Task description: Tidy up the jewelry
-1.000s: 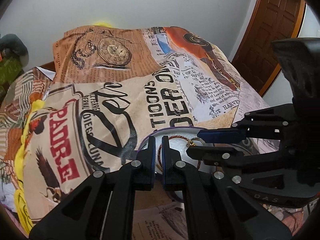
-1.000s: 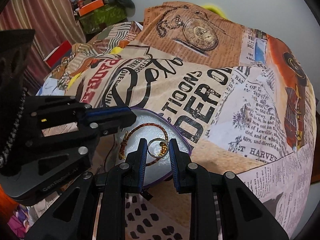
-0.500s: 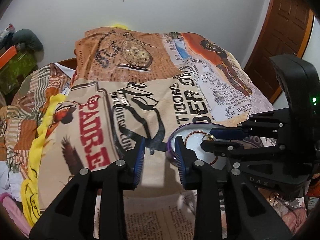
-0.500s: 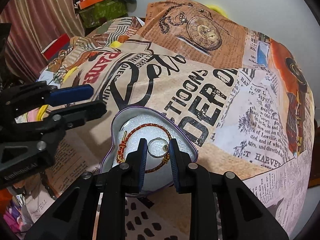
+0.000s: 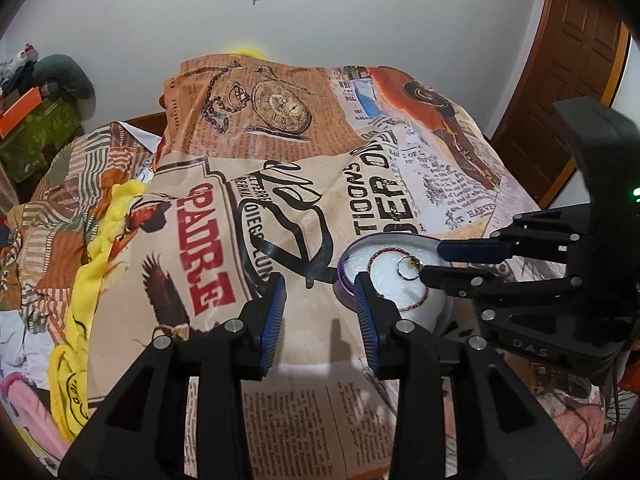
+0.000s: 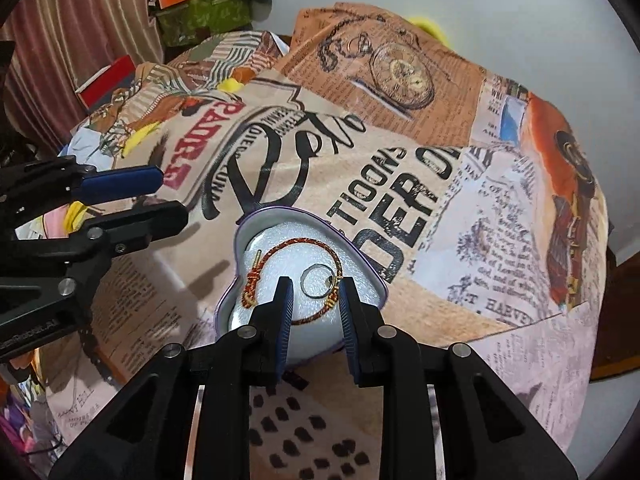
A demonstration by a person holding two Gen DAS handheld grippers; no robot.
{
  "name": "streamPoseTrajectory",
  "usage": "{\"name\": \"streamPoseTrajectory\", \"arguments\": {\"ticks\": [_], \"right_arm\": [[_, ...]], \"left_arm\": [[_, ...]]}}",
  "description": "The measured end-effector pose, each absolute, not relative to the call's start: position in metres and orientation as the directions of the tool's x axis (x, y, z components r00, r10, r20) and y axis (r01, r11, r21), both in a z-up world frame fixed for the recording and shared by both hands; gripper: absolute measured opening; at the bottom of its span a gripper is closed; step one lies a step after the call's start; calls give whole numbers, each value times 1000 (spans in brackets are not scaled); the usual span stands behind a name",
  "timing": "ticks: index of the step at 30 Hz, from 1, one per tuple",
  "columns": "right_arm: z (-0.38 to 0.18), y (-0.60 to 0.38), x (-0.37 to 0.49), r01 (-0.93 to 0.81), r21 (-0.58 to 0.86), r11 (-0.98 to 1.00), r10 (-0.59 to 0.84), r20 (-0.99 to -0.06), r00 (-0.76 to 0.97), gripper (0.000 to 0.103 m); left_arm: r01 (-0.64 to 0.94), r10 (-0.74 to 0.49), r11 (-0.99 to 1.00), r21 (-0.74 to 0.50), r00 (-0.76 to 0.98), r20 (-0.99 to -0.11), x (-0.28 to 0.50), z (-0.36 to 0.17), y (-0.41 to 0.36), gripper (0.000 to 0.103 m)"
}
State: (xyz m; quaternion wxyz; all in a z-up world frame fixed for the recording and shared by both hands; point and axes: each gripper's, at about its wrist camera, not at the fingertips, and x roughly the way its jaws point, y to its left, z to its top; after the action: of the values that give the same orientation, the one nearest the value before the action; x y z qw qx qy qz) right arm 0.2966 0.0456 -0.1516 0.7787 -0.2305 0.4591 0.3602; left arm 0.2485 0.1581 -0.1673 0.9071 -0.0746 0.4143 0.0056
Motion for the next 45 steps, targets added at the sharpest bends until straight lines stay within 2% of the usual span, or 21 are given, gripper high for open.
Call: {"name": "streamPoseTrajectory", "arguments": {"ticks": [10, 18, 20, 22, 23, 33, 45], "right_arm": [[-107, 14, 269, -750, -76, 657, 386, -820, 422, 21], [-75, -37, 251, -692, -43, 721, 421, -766, 486, 22], [-72, -49, 248, -676, -40, 735, 418, -759, 499, 25], [-70, -65, 247, -656, -26, 754, 419, -750, 512, 37], [-69, -70, 245, -650, -24, 760, 420, -745, 518, 39], [-96, -117, 233, -587, -13, 810, 371, -764, 528, 41], [-140, -132, 222, -600, 54, 799, 379, -818, 432, 41]], "left_arm": [[-40, -71, 990, -135, 689, -721, 227, -135, 134, 37], [39, -113, 992, -119, 698, -708, 208, -122, 94, 42], [62, -127, 991, -117, 695, -708, 205, -122, 82, 45], [79, -141, 990, -120, 690, -710, 203, -123, 73, 45], [87, -148, 989, -122, 686, -713, 202, -124, 68, 45], [130, -204, 979, -156, 619, -759, 198, -149, 35, 45], [194, -245, 967, -164, 535, -809, 188, -181, 5, 45]]}}
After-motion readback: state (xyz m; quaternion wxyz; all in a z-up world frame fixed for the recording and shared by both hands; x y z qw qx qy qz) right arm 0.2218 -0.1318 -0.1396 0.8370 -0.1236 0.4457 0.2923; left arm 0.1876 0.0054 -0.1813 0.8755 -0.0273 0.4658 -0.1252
